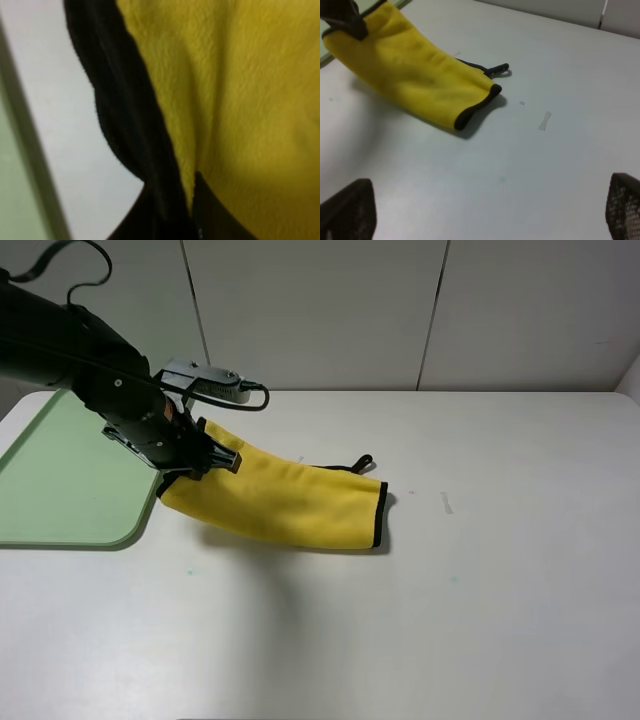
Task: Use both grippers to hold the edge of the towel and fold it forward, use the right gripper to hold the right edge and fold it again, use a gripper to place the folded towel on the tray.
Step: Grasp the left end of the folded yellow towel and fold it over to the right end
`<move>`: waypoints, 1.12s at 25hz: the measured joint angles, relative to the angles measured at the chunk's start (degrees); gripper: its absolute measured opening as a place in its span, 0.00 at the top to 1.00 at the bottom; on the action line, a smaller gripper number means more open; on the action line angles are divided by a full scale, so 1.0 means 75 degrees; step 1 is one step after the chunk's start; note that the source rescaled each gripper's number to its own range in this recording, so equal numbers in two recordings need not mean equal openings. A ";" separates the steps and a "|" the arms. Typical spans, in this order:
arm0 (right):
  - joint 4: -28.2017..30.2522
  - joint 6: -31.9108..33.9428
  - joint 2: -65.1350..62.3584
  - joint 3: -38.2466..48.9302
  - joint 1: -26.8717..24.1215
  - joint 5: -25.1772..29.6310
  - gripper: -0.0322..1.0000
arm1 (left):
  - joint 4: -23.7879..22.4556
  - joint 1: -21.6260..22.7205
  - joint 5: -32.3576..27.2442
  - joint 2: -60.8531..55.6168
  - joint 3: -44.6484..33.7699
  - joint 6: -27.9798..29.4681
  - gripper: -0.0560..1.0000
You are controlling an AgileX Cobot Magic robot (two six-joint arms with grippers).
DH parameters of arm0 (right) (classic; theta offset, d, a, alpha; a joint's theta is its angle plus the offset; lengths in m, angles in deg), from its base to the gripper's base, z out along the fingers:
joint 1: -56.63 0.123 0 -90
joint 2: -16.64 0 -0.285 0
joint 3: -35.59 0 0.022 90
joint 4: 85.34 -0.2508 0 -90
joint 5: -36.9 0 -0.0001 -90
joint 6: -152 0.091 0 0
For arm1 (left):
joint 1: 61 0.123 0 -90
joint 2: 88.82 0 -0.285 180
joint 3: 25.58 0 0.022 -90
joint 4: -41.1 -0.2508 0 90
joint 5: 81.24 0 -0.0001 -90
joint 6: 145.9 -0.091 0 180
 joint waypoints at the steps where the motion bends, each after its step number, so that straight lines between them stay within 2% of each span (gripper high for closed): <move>1: 0.0000 0.0000 0.0000 0.0000 0.0000 0.0000 0.00 | 0.0000 -0.0009 -0.0082 -0.0057 0.0067 -0.0009 0.89; 5: 0.0000 0.0000 0.0000 0.0000 0.0000 0.0000 0.00 | 0.0195 -0.0300 -0.0474 -0.0119 0.0396 -0.0337 0.89; 10: 0.0000 0.0000 0.0000 0.0000 0.0000 0.0000 0.00 | 0.0684 -0.0995 -0.0738 -0.0119 0.1025 -0.0846 0.89; 18: 0.0000 0.0000 0.0000 0.0000 0.0000 0.0000 0.00 | 0.0923 -0.1783 -0.0891 -0.0068 0.1678 -0.0901 0.89; 28: -0.0008 0.0000 0.0000 0.0000 0.0000 0.0000 0.00 | 0.1032 -0.2074 -0.0720 0.0330 0.1700 -0.0901 0.89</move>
